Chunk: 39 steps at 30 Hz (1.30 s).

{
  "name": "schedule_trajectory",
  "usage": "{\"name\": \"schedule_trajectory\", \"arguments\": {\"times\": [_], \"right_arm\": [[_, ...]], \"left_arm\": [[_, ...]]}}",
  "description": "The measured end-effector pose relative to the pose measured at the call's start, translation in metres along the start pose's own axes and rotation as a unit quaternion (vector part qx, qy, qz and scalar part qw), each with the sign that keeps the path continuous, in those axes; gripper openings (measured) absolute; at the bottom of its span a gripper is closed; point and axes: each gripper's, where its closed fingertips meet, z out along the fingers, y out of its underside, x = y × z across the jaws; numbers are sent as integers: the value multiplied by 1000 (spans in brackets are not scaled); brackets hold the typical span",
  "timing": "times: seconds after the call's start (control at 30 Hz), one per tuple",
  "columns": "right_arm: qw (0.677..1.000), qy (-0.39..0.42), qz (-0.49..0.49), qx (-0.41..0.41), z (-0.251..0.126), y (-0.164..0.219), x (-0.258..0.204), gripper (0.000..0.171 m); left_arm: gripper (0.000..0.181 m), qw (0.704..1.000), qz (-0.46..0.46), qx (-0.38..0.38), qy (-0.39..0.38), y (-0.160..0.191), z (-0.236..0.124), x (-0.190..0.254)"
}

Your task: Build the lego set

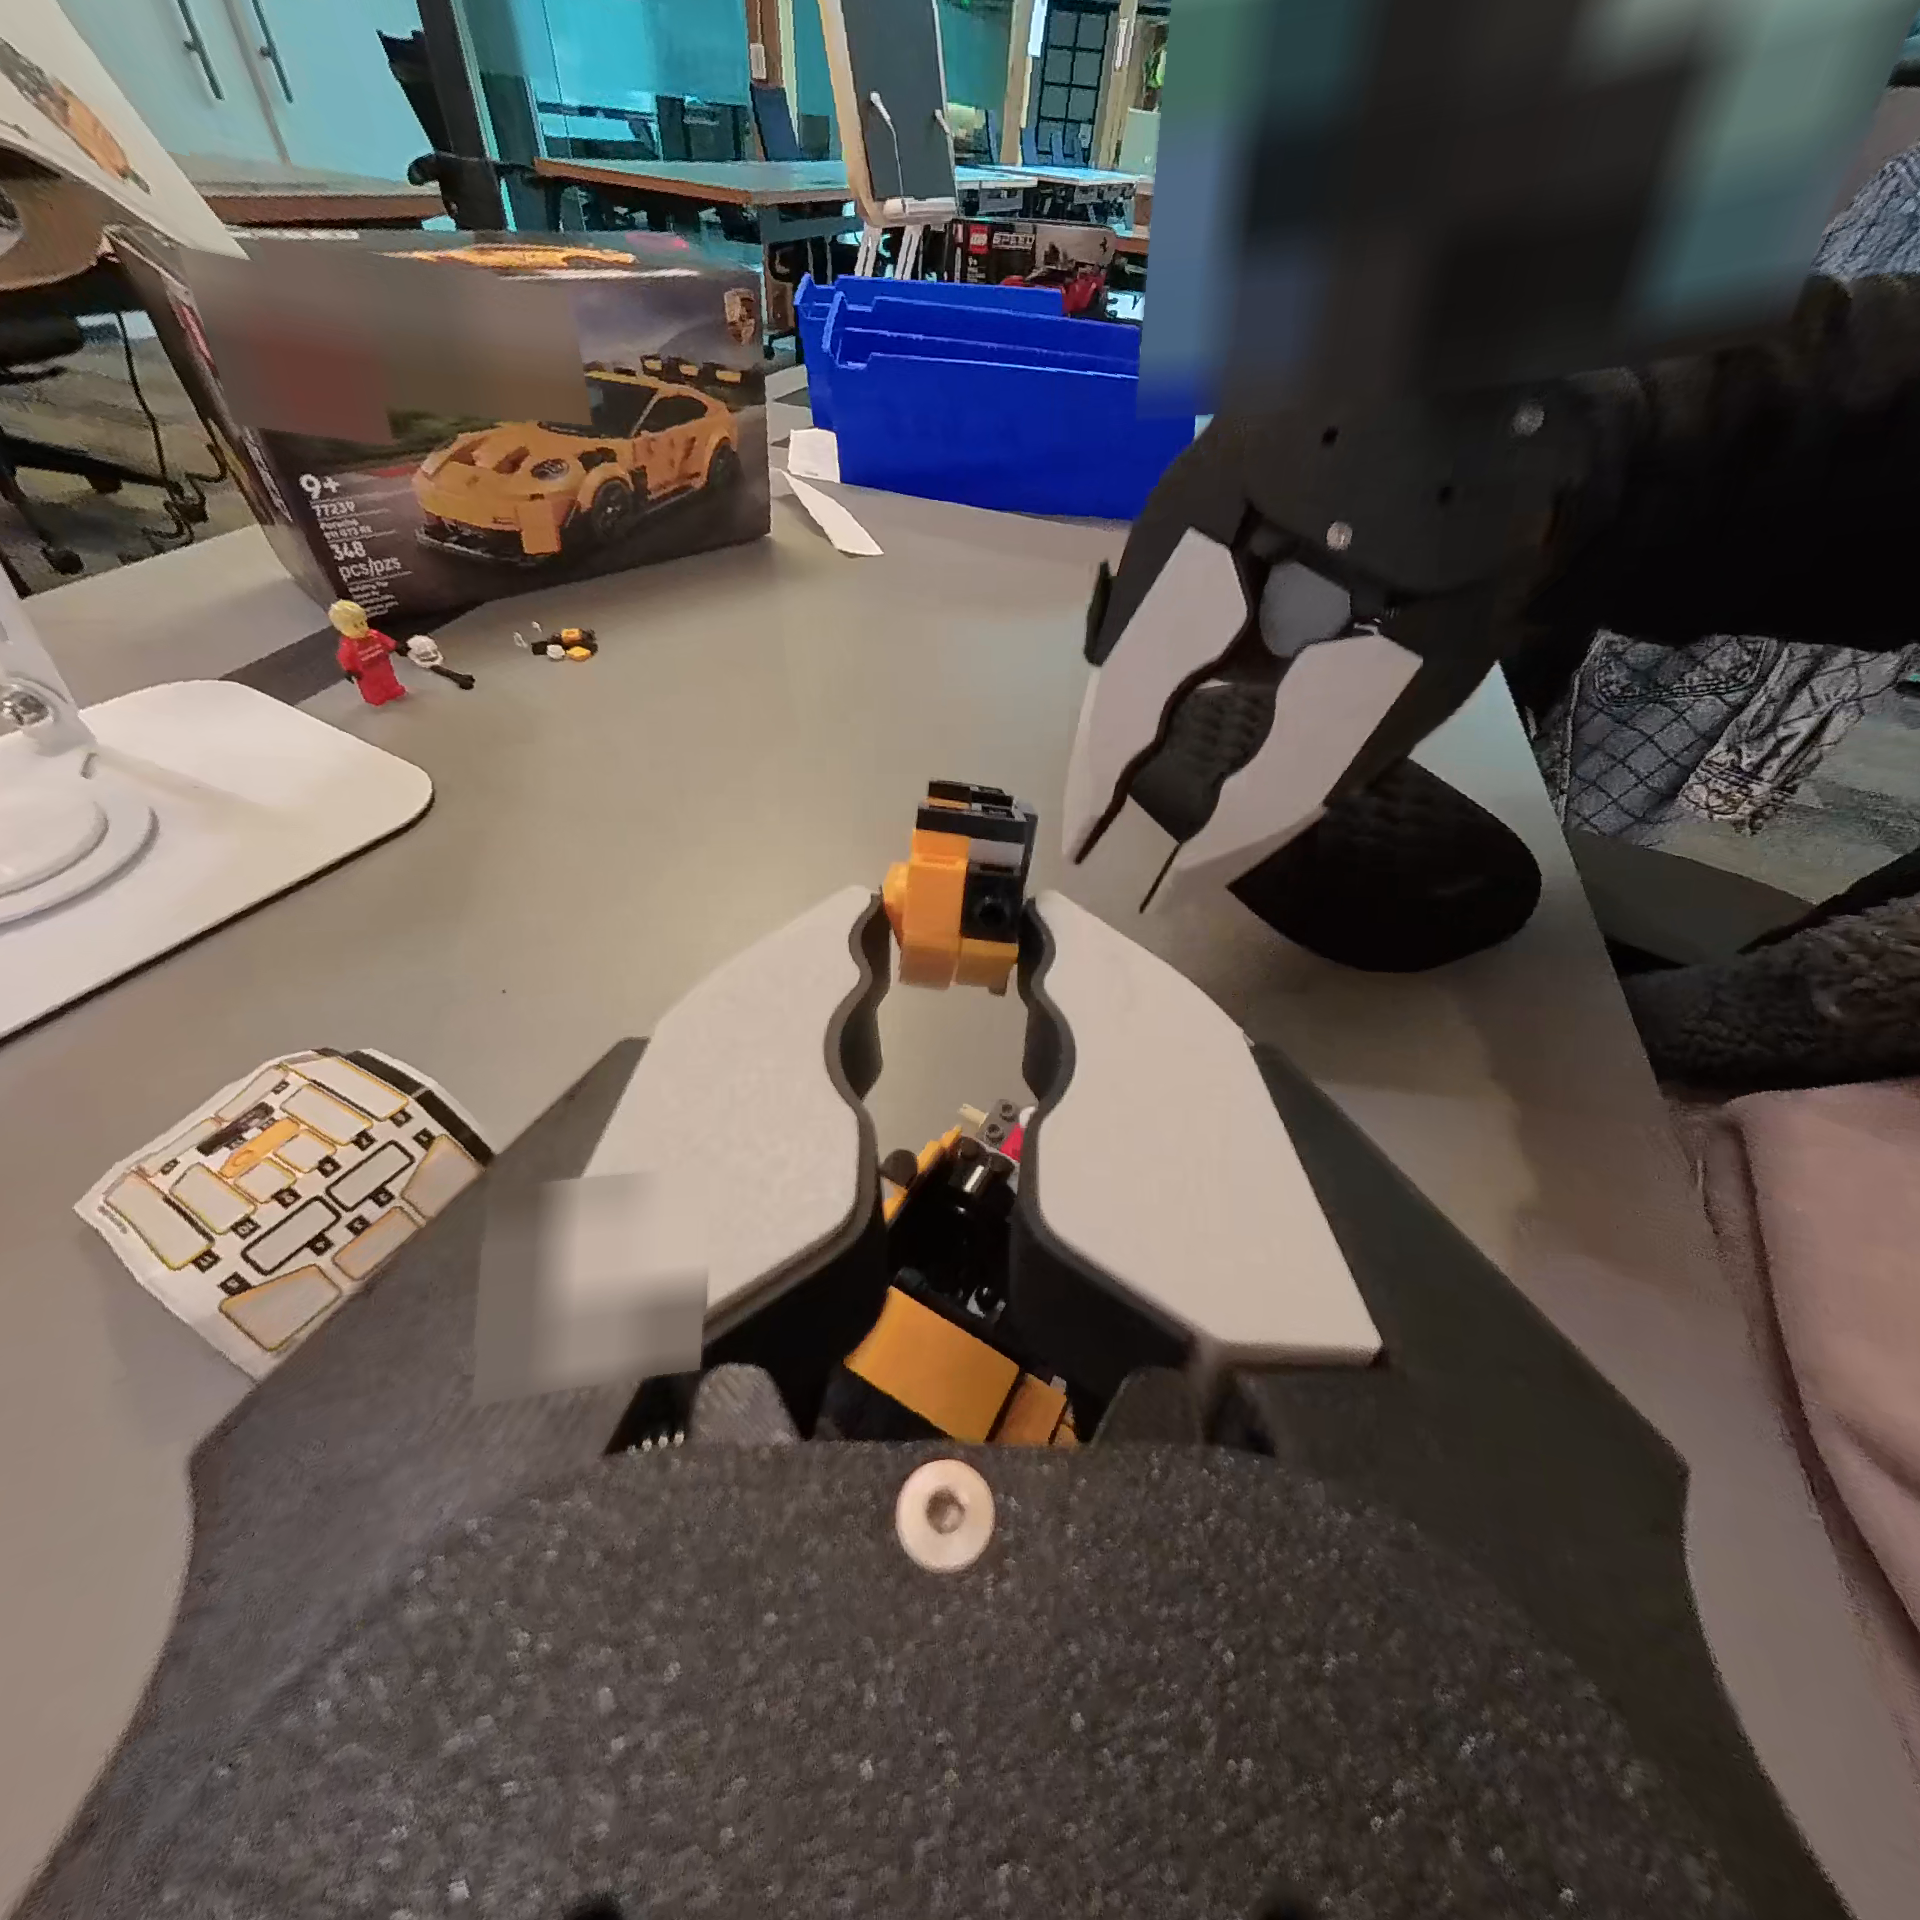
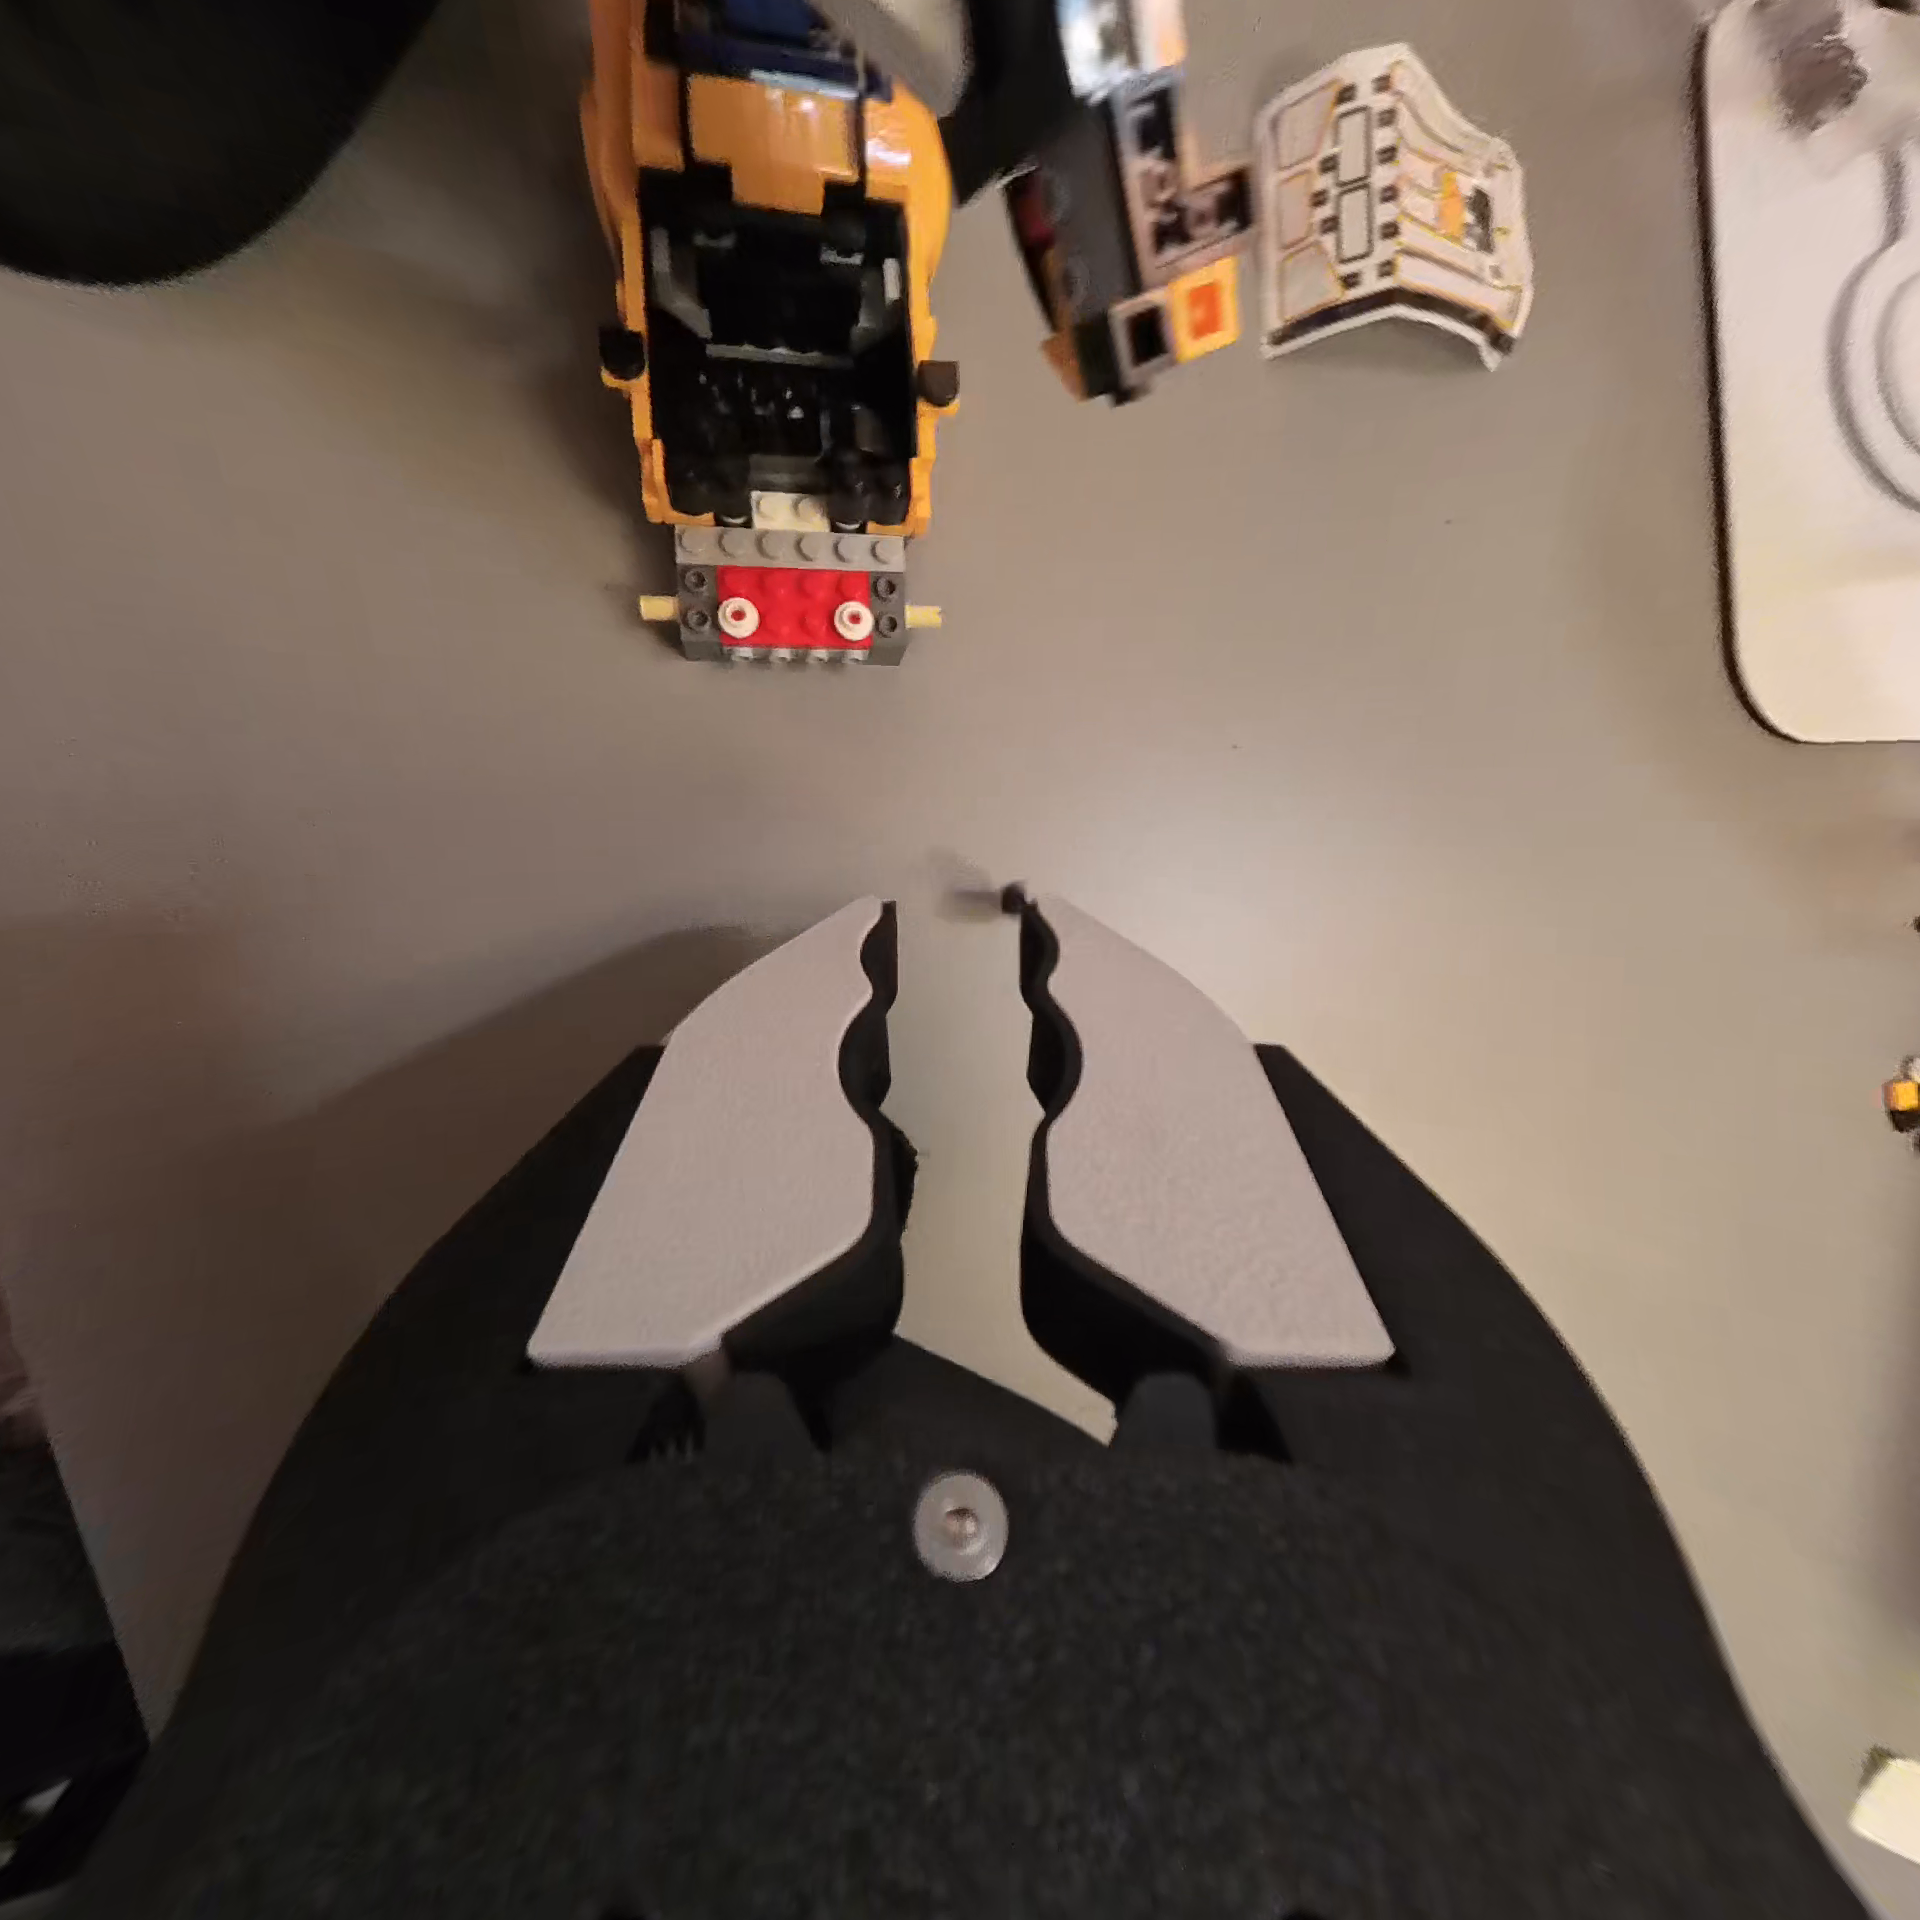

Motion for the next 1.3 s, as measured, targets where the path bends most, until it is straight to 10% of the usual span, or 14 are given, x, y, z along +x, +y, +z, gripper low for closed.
{"name": "schedule_trajectory", "arguments": {"times": [1.1,1.3], "right_arm": [[998,-50,49,1,66,28,105,7],[995,60,-74,-26,51,30,115,8]], "left_arm": [[23,998,-54,0,39,10,5,1],[23,998,-56,1,39,9,5,0]]}}
